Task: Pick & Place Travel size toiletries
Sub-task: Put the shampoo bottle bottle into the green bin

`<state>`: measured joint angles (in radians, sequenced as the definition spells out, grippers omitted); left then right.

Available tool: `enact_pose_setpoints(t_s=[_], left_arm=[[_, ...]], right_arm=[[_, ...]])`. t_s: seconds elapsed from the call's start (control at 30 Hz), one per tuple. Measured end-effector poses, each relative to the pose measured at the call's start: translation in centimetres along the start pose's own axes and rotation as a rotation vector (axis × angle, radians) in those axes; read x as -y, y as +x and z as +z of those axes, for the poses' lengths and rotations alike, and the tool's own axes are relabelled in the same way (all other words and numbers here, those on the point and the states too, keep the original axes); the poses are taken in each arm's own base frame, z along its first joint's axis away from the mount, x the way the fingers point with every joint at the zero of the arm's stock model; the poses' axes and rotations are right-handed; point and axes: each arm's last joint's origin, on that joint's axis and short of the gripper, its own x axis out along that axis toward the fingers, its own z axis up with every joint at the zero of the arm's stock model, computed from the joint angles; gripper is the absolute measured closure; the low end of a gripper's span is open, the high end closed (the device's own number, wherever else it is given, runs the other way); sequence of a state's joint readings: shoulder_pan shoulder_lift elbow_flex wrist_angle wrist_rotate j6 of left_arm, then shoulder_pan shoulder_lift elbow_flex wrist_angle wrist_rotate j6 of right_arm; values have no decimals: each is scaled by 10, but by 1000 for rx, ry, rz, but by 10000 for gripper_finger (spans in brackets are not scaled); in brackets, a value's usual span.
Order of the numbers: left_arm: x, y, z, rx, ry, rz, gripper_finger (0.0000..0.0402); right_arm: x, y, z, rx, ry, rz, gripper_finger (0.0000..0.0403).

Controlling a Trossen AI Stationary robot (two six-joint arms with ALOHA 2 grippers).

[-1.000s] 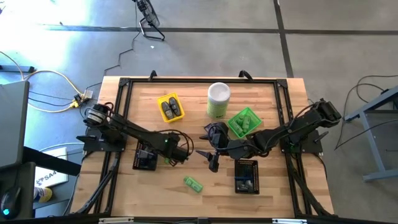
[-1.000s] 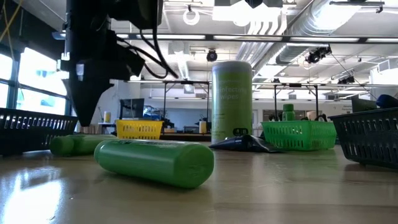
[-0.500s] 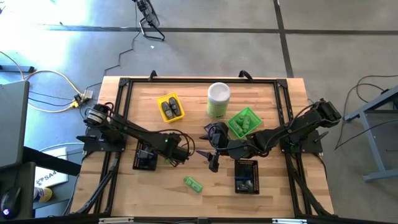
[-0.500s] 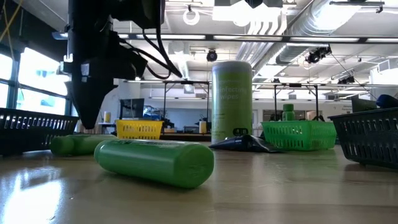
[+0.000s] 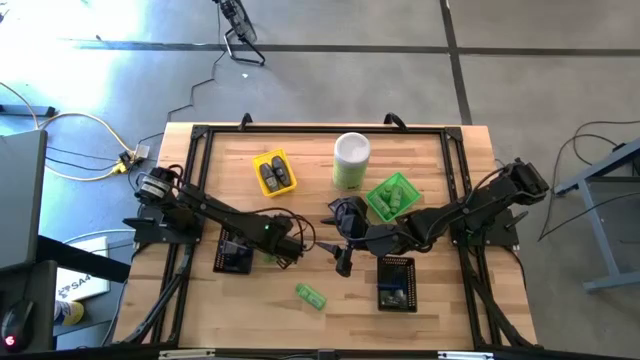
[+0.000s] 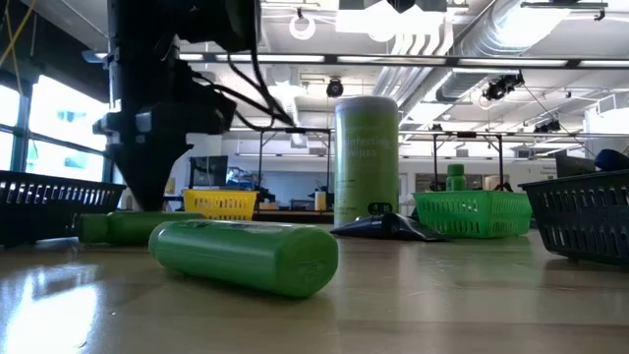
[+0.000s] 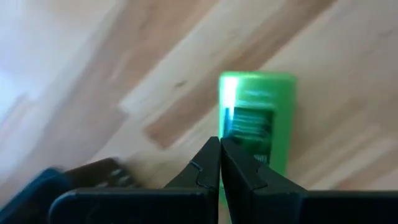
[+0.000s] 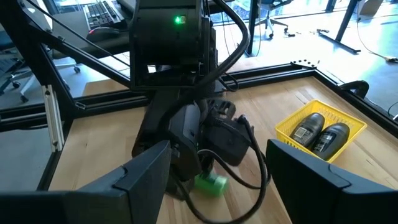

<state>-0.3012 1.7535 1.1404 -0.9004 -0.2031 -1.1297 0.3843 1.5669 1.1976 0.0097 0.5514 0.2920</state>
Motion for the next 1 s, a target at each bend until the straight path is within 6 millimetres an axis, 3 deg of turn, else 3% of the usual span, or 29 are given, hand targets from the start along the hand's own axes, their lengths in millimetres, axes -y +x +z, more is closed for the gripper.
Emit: enact_pose_setpoints(t_s=[0.17, 0.47, 0.73, 1.0], left_arm=[[9, -1, 4, 26, 16, -101, 389], [7, -11, 6, 24, 198, -59, 389], [11, -37, 12, -11, 606, -60, 389], [15, -44, 13, -29, 952, -151, 397]], right_arm=[[0, 0, 0, 0, 0, -1, 144], [0, 0, 0, -1, -1, -1, 144], [0, 0, 0, -1, 0, 3, 144], [-2, -24, 16, 45, 24, 44, 144]])
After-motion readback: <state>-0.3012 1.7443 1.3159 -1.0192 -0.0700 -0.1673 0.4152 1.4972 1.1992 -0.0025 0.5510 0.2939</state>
